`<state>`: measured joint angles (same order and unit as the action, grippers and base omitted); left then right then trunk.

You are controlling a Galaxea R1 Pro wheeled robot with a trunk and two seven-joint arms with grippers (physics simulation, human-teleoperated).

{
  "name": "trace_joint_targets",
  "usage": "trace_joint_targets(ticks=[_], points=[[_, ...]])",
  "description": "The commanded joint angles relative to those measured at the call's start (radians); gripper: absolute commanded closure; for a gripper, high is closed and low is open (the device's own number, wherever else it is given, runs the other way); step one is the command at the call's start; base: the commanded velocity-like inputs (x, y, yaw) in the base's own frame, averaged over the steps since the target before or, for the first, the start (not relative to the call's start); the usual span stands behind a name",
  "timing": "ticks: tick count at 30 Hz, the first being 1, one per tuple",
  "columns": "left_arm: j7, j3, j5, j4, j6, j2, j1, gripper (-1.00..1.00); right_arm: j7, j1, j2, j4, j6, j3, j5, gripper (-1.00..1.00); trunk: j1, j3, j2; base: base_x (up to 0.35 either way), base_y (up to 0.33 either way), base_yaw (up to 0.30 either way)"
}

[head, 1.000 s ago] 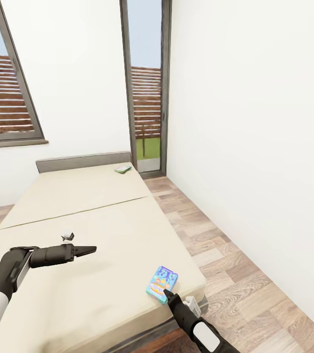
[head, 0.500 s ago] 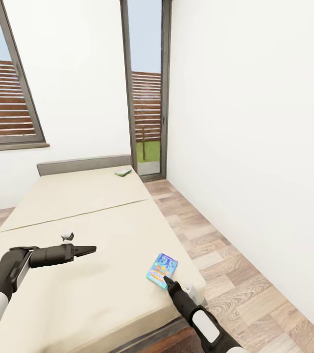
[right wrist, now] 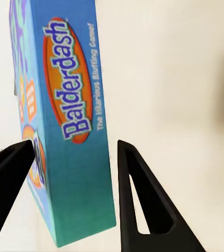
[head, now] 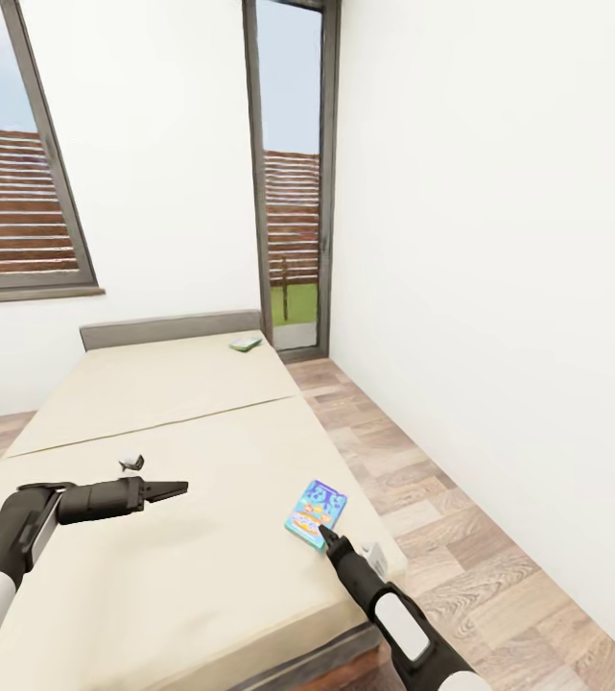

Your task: Put all the toys in the child's room - the three board games (two on the bed and one on the table), the two jigsaw puzzles on the table, and the tennis ball on the table - inside the toy box on the table in the child's room.

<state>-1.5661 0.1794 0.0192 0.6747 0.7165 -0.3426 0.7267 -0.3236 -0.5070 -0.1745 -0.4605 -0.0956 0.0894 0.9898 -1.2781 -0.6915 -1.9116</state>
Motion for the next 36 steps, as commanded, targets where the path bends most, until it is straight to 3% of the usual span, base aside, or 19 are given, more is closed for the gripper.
trace_joint_targets(ticks=[1,11,19,36], points=[[-0.005,0.001,0.002,0.000,0.011,0.000,0.000,-1.00,-0.002,-0.001,0.000,0.000,-0.004,0.001,0.008,1.00,0.000,0.001,0.000,0.000,0.000,0.087],[-0.005,0.003,0.002,0.000,0.011,-0.003,0.000,-1.00,-0.001,-0.003,0.000,-0.001,-0.005,0.007,0.007,1.00,0.000,0.017,0.000,0.000,0.000,0.093],[-0.005,0.009,0.001,-0.003,0.011,-0.017,0.000,-1.00,0.000,-0.004,0.000,-0.001,-0.001,0.035,0.002,1.00,0.000,0.030,0.000,0.000,0.000,0.095],[-0.005,0.006,0.001,-0.002,0.010,-0.011,0.000,-1.00,-0.001,-0.004,0.000,-0.001,0.004,0.042,-0.023,1.00,0.000,0.057,0.000,-0.052,0.000,0.094]])
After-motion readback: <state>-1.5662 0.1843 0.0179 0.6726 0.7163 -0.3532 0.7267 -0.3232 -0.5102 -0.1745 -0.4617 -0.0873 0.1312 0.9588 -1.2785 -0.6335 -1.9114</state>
